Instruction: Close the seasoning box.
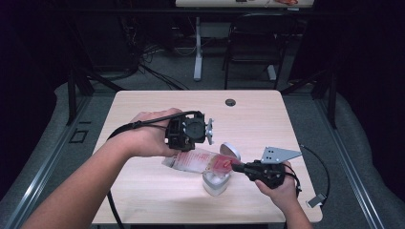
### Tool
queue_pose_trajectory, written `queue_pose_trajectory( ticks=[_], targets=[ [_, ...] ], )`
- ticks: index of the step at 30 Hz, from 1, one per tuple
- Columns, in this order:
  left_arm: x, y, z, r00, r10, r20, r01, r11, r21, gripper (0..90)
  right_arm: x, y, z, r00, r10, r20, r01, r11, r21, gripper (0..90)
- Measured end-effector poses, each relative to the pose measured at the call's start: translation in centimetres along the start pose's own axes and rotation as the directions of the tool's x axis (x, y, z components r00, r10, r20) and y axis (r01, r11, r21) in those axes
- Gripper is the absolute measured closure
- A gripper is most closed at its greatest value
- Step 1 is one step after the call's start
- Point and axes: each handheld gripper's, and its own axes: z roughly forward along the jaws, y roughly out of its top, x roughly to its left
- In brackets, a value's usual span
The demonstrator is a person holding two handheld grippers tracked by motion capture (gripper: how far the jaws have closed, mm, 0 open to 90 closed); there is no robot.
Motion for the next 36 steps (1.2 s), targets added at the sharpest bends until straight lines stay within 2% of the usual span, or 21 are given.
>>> queue_pose_trajectory(
  ticks=[4,12,15,21,24,26,29,32,36],
  targets=[
    [0.0,-0.3,0.1,1.0000,-0.002,0.008,0.002,1.0000,-0.007,86.8,0.0,0.0,0.0,1.0000,-0.002,0.000,0.002,1.000,0.002,90.0],
    [0.1,-1.6,0.5,0.9993,-0.035,0.009,0.035,0.9992,-0.021,71.7,0.0,0.0,0.0,1.0000,-0.001,-0.001,0.001,1.000,0.001,90.0],
    [0.1,-2.3,0.6,0.9982,-0.056,0.023,0.057,0.9980,-0.026,67.6,0.0,0.0,0.0,1.0000,-0.001,0.000,0.001,1.000,0.002,90.0],
    [0.3,-3.5,1.1,0.9972,-0.068,0.031,0.069,0.9972,-0.028,61.1,0.0,0.0,0.0,1.0000,-0.004,0.003,0.004,1.000,0.004,90.0],
    [0.4,-4.2,1.4,0.9941,-0.090,0.059,0.093,0.9950,-0.038,57.2,0.0,0.1,0.0,1.0000,-0.003,0.003,0.003,1.000,0.004,90.0],
    [0.5,-4.6,1.5,0.9928,-0.101,0.064,0.104,0.9939,-0.039,55.1,0.0,0.1,0.1,1.0000,-0.003,0.002,0.003,1.000,0.004,90.0],
    [0.5,-5.0,1.6,0.9905,-0.113,0.079,0.117,0.9915,-0.056,55.1,0.0,0.1,0.1,1.0000,-0.004,0.001,0.004,1.000,0.005,90.0],
    [0.5,-5.0,1.7,0.9895,-0.112,0.091,0.117,0.9920,-0.047,58.4,0.1,0.1,0.1,1.0000,-0.004,-0.003,0.004,1.000,0.004,90.0],
    [0.4,-4.9,1.8,0.9920,-0.098,0.080,0.101,0.9941,-0.039,63.6,0.1,0.1,0.1,1.0000,-0.005,-0.004,0.005,1.000,0.005,90.0]
  ],
)
